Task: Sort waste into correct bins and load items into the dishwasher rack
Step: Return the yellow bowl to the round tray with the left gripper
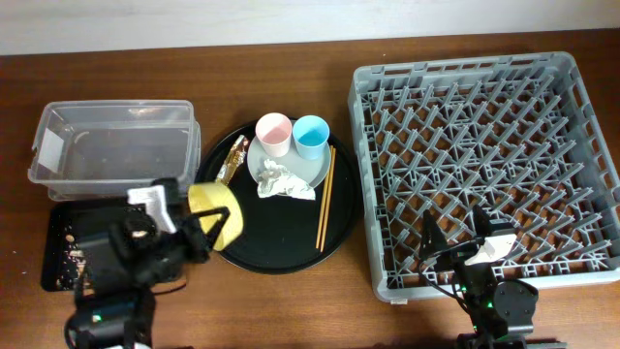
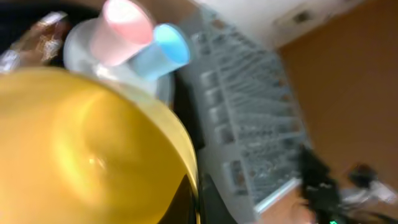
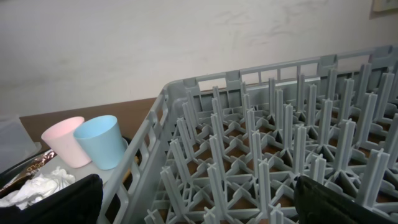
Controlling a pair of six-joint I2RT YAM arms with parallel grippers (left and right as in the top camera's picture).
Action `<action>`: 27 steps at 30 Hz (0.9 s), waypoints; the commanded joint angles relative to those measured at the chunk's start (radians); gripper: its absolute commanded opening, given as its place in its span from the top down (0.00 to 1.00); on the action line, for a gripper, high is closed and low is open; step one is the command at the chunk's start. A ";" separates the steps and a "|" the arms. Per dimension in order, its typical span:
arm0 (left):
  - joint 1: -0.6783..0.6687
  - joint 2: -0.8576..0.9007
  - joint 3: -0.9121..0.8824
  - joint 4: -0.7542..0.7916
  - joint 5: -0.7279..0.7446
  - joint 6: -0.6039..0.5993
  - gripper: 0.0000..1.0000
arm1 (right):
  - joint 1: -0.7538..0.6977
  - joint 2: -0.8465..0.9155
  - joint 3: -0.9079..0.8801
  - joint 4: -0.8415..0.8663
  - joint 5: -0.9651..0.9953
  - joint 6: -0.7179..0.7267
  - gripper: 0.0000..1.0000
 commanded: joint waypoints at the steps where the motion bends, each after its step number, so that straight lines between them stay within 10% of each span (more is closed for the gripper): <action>1: -0.273 0.019 0.005 -0.054 -0.441 -0.013 1.00 | -0.006 -0.006 -0.005 -0.004 -0.009 -0.003 0.01; 15: -0.648 0.466 0.005 -0.003 -0.717 -0.013 1.00 | -0.006 -0.006 -0.005 -0.005 -0.009 -0.003 0.02; 19: -0.648 0.482 0.011 0.000 -0.717 -0.013 0.53 | -0.006 -0.006 -0.005 -0.005 -0.009 -0.003 0.01; 27: -0.648 0.467 0.289 -0.048 -0.763 0.022 0.39 | -0.006 -0.006 -0.005 -0.005 -0.009 -0.003 0.02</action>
